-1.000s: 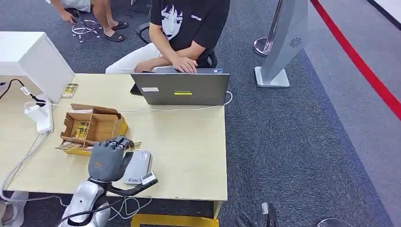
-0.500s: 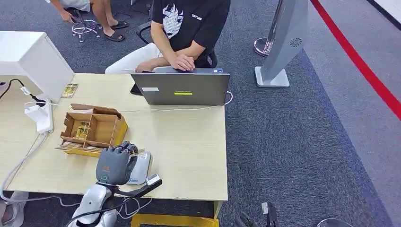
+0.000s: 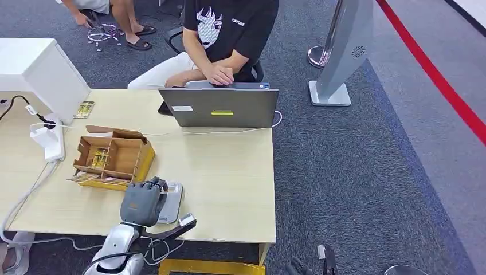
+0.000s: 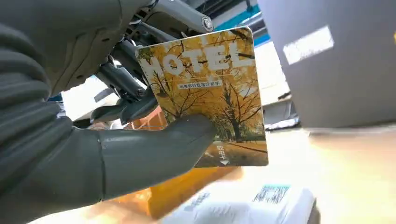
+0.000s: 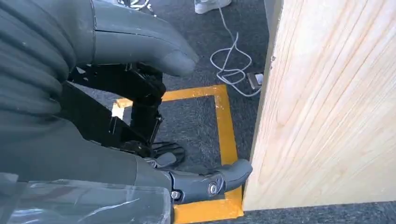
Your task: Pass the card to the sensor for recognition and then transmit it.
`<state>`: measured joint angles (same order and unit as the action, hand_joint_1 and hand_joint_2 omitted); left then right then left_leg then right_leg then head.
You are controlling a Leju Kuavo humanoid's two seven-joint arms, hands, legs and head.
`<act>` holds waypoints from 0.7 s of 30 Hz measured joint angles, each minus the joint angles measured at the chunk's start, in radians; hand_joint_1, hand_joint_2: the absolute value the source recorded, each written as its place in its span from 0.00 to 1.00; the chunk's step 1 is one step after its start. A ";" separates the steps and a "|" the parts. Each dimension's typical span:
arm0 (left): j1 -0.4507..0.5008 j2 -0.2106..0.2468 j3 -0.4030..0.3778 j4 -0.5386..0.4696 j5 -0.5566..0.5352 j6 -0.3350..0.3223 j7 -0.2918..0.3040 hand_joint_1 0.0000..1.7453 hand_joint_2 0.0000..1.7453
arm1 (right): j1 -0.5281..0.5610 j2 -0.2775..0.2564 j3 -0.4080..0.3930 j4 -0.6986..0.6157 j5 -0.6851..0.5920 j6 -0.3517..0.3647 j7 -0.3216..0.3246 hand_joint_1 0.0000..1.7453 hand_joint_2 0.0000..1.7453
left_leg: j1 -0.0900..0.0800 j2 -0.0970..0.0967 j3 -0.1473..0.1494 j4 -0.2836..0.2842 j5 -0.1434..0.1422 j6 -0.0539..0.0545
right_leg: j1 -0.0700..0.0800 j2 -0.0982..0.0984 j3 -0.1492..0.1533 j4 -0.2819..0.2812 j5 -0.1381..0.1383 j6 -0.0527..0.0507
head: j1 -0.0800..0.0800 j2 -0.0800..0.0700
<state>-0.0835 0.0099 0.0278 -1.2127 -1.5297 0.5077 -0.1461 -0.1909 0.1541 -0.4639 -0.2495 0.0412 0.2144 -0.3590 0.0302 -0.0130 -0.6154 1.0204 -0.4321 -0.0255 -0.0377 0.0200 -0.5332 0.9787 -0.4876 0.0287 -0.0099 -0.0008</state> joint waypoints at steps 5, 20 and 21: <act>-0.018 0.016 0.000 0.077 -0.027 -0.008 0.004 1.00 1.00 | -0.001 0.000 -0.007 0.000 0.004 0.001 0.000 0.00 1.00 | 0.000 0.000 0.000 0.000 0.000 0.000 | 0.000 0.000 0.000 0.000 0.000 0.000 | 0.000 0.000; -0.064 0.039 0.013 0.083 0.054 -0.004 -0.012 1.00 1.00 | 0.001 0.000 -0.016 0.000 0.008 0.013 -0.001 0.00 1.00 | 0.000 -0.001 0.000 0.000 0.001 0.000 | 0.000 -0.001 0.001 0.000 0.000 0.000 | 0.000 0.000; -0.064 0.040 0.014 0.078 0.056 -0.005 -0.013 1.00 1.00 | 0.001 0.000 -0.017 0.000 0.008 0.015 -0.002 0.00 1.00 | 0.000 -0.001 0.000 0.000 0.001 0.000 | 0.000 -0.001 0.000 0.000 0.000 0.000 | 0.000 0.000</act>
<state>-0.1478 0.0496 0.0416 -1.1345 -1.4736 0.5024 -0.1587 -0.1903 0.1541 -0.4810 -0.2491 0.0488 0.2293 -0.3605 0.0302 -0.0137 -0.6152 1.0204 -0.4311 -0.0253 -0.0377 0.0192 -0.5327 0.9789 -0.4872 0.0286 -0.0103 -0.0008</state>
